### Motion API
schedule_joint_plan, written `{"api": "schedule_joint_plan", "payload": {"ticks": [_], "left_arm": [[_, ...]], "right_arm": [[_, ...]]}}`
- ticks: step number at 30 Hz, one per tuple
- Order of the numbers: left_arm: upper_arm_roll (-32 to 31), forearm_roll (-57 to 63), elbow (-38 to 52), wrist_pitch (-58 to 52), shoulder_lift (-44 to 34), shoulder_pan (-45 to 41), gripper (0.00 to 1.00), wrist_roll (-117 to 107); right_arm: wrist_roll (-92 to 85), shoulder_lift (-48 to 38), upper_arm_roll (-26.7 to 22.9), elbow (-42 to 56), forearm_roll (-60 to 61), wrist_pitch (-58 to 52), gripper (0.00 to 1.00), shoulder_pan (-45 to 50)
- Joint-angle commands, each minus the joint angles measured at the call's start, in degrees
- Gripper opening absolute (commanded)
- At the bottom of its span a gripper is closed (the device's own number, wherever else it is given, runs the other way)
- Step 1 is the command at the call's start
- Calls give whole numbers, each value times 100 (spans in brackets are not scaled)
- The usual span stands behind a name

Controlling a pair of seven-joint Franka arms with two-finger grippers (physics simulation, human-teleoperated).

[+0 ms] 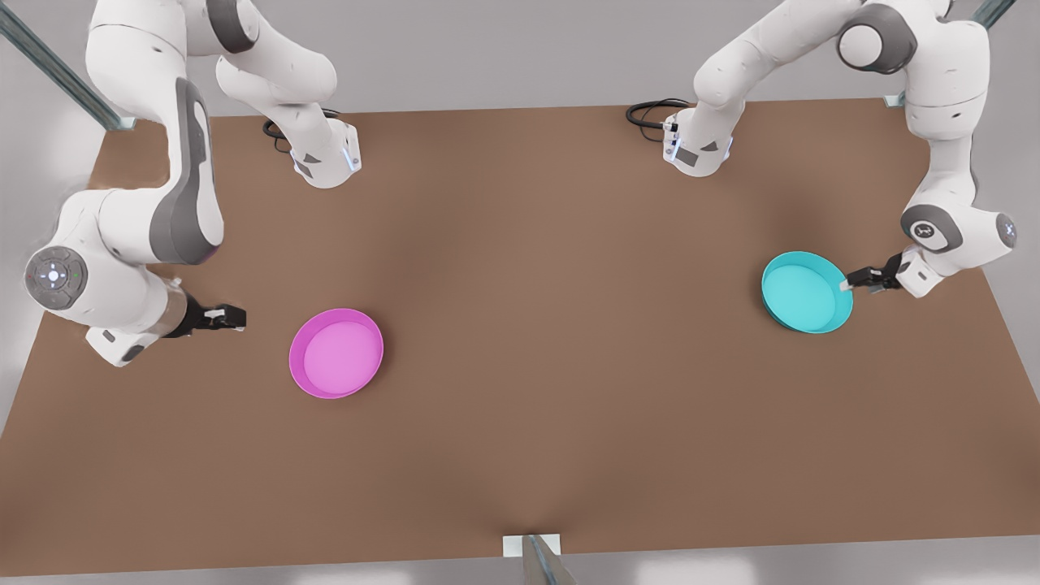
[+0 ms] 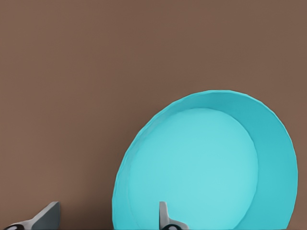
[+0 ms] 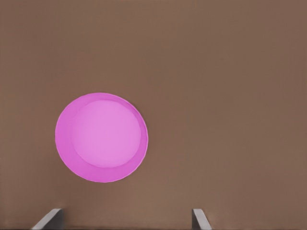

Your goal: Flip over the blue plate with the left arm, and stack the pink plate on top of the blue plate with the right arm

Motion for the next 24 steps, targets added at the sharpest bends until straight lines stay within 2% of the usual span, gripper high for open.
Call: {"api": "schedule_joint_plan", "payload": {"ticks": [1,2,3,7,10,12,15,18,22,24], "left_arm": [[1,-214,-22,792,116,20,100,3492],[1,-250,-66,784,125,20,100,3492],[1,-250,-75,766,160,20,100,3484],[-8,-373,-145,705,257,2,100,3475],[1,-373,-145,617,213,-15,99,3431],[1,-373,-145,573,204,-42,68,3334],[1,-373,-154,564,204,-68,53,3264],[1,-381,-154,520,213,-95,43,3220],[1,-373,-154,476,213,-165,42,3132],[1,-381,-154,467,204,-174,30,3088]], "right_arm": [[-182,537,3,-9,609,872,100,47],[-190,862,3,-1,618,1294,100,3],[-190,836,3,-71,601,1269,100,-6],[-436,651,-24,-1345,557,2340,100,-199],[-445,809,-32,-1416,557,2604,100,-261],[-410,924,-32,-1477,566,2947,100,-279],[-349,1091,-32,-1486,627,3492,100,-340],[-349,1223,-24,-1504,627,3624,100,-331],[-349,1258,-6,-1512,715,3633,100,-252],[-357,1337,-6,-1504,715,3712,100,-261]]}}
